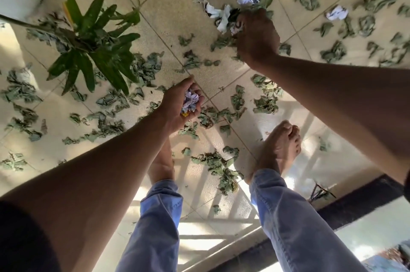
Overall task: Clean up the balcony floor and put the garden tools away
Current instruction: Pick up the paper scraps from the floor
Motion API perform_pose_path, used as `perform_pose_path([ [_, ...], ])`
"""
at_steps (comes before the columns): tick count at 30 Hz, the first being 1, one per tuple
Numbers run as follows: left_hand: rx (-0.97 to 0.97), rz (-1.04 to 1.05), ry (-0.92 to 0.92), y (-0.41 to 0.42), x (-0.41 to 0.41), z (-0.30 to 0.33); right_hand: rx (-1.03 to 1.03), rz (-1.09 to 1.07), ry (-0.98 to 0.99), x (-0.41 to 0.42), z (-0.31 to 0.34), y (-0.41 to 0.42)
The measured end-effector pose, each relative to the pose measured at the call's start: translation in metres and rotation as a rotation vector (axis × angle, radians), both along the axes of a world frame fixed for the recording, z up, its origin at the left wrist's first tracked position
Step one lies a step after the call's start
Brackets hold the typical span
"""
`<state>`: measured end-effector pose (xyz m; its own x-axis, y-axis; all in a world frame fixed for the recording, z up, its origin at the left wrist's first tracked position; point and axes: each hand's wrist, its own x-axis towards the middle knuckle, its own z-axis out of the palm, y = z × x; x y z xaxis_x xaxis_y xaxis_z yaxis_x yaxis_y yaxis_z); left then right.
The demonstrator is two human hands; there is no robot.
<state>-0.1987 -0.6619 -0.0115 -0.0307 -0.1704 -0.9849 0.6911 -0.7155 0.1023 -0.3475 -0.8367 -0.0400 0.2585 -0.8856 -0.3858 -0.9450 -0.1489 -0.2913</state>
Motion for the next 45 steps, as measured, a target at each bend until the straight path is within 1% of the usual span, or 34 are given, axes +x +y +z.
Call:
perform_pose_path([
  [5,-0.036,-0.028,0.005,-0.006,0.001,-0.003,-0.041,0.043,0.064,-0.001,-0.010,-0.005],
  [9,-0.037,-0.024,0.009,-0.004,-0.002,-0.003,-0.056,-0.016,0.008,-0.004,-0.006,0.000],
  [13,-0.051,-0.010,0.022,0.002,-0.007,-0.002,-0.104,-0.158,-0.151,-0.006,0.009,0.014],
  [16,-0.034,-0.011,0.010,0.001,-0.015,0.003,-0.139,-0.102,-0.380,-0.005,0.025,0.039],
  [18,-0.046,-0.004,0.009,-0.002,-0.020,0.008,-0.071,-0.071,-0.511,-0.003,0.035,0.061],
  [20,-0.062,0.020,0.003,-0.004,-0.025,0.011,0.036,-0.084,-0.549,-0.003,0.044,0.084],
  [22,-0.087,0.044,-0.010,-0.008,-0.030,0.015,0.091,-0.097,-0.514,-0.003,0.049,0.104],
  [24,-0.118,0.025,-0.005,-0.011,-0.033,0.016,0.121,-0.092,-0.481,-0.002,0.054,0.120],
  [27,-0.149,-0.006,0.044,-0.010,-0.034,0.015,0.144,0.035,-0.457,0.002,0.058,0.131],
  [30,-0.089,-0.004,-0.012,0.003,-0.027,0.008,0.203,0.105,-0.476,0.005,0.057,0.130],
  [32,-0.029,0.013,-0.029,0.014,-0.021,0.002,0.150,0.096,-0.506,0.007,0.050,0.120],
  [33,-0.005,0.031,-0.026,0.019,-0.019,-0.002,0.094,0.079,-0.483,0.009,0.045,0.111],
  [36,0.018,0.059,-0.010,0.030,-0.016,-0.009,-0.065,0.050,-0.323,0.014,0.025,0.074],
  [38,0.011,0.063,-0.001,0.035,-0.015,-0.013,-0.101,0.091,-0.190,0.018,0.011,0.051],
  [42,0.000,0.063,0.021,0.036,-0.013,-0.019,-0.011,0.207,-0.003,0.026,-0.003,0.019],
  [45,0.000,0.039,0.016,0.033,-0.012,-0.020,0.019,0.206,0.028,0.026,-0.006,0.008],
])
